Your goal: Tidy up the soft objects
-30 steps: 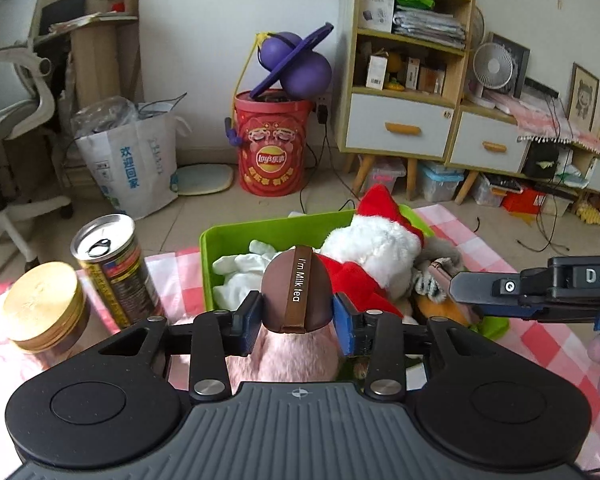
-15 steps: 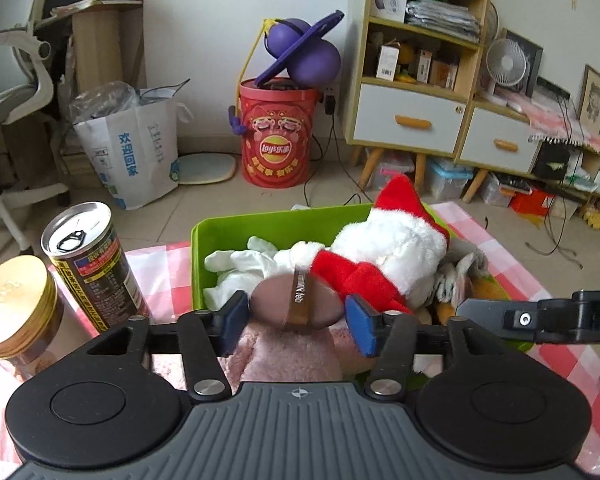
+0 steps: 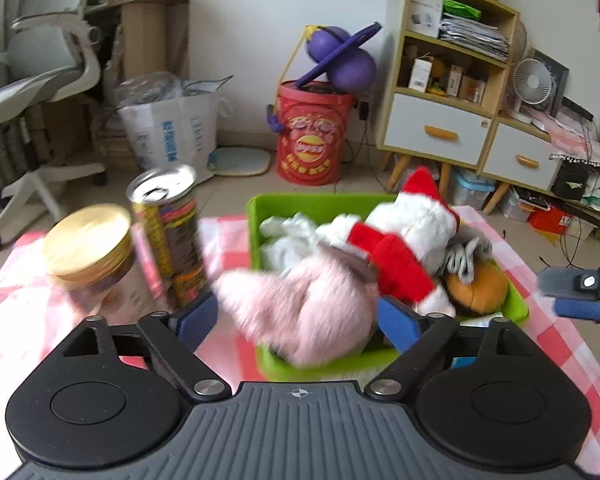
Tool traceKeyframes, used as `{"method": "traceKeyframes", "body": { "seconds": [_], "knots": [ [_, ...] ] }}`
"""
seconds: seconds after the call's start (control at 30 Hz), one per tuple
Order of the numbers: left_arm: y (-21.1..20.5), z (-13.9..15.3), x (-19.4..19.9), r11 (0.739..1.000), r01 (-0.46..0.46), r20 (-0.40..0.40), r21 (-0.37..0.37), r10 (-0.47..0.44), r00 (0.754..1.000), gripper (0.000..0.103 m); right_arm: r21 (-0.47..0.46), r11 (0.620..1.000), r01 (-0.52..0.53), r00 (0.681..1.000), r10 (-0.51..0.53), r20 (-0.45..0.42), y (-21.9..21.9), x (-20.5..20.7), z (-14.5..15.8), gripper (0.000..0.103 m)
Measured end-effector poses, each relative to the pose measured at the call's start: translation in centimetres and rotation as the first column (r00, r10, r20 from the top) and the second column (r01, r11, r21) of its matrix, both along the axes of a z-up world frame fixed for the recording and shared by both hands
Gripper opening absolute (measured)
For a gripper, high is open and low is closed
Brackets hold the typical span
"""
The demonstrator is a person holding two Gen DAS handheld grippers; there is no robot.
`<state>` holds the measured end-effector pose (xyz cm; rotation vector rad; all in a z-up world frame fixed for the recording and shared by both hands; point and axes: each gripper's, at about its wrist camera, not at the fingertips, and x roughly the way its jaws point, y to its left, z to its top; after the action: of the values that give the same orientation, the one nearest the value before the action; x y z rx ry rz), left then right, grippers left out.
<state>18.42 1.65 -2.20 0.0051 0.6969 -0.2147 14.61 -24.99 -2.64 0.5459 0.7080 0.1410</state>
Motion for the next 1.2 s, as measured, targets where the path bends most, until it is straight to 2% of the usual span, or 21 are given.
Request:
{"method": "traceKeyframes", "body": {
  "seconds": [0.17, 0.33, 0.53, 0.7, 0.93, 1.2],
  "knots": [
    [1.5, 0.5, -3.7, 0.998, -0.069, -0.025, 0.000, 0.069, 0.997, 0.098, -0.054, 0.998, 0.017, 1.000, -0.018, -0.012, 0.8, -3.4, 1.2, 0.069],
    [2.6, 1.1, -7.8, 0.992, -0.126, -0.061, 0.030, 0.128, 0.990, 0.098, -0.156, 0.987, 0.033, 0.999, -0.039, -0.037, 2.6, -6.6, 2.4, 0.073],
    [3.7, 1.8, -12.5, 0.984, -0.172, -0.118, 0.037, 0.175, 0.977, 0.098, -0.256, 0.967, -0.001, 0.998, -0.016, -0.065, 6.3, -10.5, 3.4, 0.075],
    [3.7, 2.2, -15.3, 0.978, -0.196, -0.127, 0.075, 0.205, 0.971, 0.098, -0.338, 0.941, -0.023, 0.999, 0.007, -0.046, 9.1, -13.7, 3.5, 0.082],
    [4.2, 2.8, -17.3, 0.980, -0.193, -0.133, 0.050, 0.198, 0.971, 0.098, -0.389, 0.919, -0.066, 0.997, 0.047, -0.058, 11.5, -15.2, 3.0, 0.082],
    [5.1, 2.9, -17.4, 0.978, -0.205, -0.132, 0.049, 0.209, 0.969, 0.098, -0.403, 0.915, -0.038, 0.998, 0.014, -0.064, 11.6, -15.0, 2.6, 0.083]
  ]
}}
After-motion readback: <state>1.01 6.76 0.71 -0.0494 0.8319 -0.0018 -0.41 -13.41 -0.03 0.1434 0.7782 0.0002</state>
